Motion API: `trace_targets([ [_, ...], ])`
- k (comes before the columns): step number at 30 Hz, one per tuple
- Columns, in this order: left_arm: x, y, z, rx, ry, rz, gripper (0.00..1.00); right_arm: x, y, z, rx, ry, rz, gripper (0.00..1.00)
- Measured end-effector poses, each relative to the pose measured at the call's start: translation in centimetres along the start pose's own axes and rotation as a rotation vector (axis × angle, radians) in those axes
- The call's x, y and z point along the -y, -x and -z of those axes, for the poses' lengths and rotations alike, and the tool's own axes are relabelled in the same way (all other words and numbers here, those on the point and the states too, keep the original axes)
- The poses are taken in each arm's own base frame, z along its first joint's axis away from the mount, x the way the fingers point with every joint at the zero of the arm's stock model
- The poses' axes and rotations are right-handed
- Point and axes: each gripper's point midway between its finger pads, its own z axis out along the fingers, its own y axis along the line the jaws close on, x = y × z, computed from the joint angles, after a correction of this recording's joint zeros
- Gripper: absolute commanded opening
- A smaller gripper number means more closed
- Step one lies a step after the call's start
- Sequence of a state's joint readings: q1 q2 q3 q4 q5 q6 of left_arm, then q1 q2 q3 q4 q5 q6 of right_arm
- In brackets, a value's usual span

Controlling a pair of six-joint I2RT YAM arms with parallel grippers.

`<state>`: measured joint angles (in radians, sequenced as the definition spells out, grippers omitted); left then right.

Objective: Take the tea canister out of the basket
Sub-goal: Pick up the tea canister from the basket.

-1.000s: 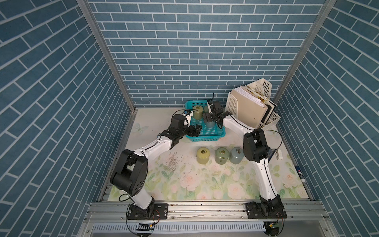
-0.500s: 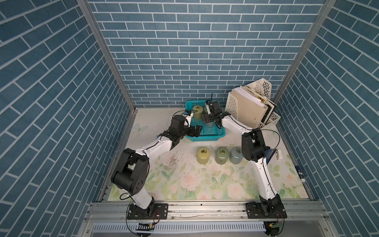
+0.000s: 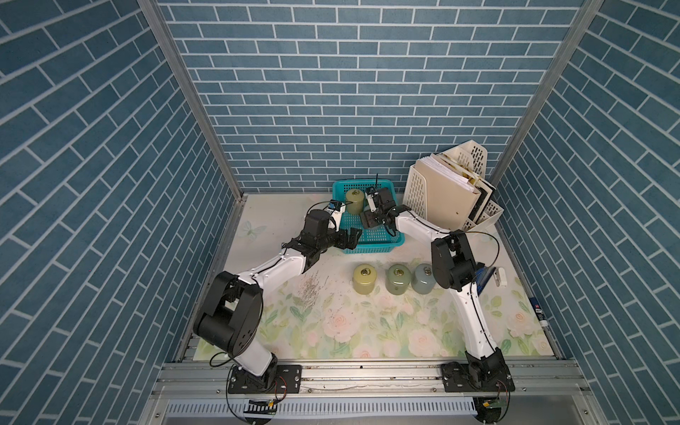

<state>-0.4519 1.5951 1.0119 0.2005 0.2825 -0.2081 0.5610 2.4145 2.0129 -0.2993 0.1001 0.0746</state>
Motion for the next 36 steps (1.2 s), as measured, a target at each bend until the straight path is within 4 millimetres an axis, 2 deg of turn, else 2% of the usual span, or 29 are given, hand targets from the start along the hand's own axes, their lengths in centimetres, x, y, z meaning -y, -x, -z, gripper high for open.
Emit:
trace_targets([
  [6, 0.0, 0.0, 0.1, -0.001, 0.0, -0.008, 1.0, -0.1, -0.2, 0.0, 0.004, 0.012, -0.027, 0.63],
  [14, 0.6, 0.5, 1.7, 0.021, -0.008, -0.015, 1.0, -0.6, -1.5, 1.5, -0.006, 0.021, -0.015, 0.02],
  [20, 1.3, 1.4, 4.0, 0.066, -0.017, -0.022, 1.0, -2.0, -3.4, 4.0, -0.036, 0.037, 0.009, 0.0],
  [24, 1.5, 1.3, 5.7, 0.08, -0.013, -0.02, 1.0, -3.0, -3.5, 6.6, -0.023, 0.042, 0.037, 0.0],
  [29, 1.7, 2.0, 8.0, 0.113, 0.013, -0.022, 1.0, -5.0, -1.6, 11.0, 0.056, 0.066, 0.08, 0.0],
  [36, 2.0, 4.5, 11.9, 0.209, 0.053, -0.031, 1.0, -9.0, 1.2, 17.7, 0.194, 0.127, 0.157, 0.0],
])
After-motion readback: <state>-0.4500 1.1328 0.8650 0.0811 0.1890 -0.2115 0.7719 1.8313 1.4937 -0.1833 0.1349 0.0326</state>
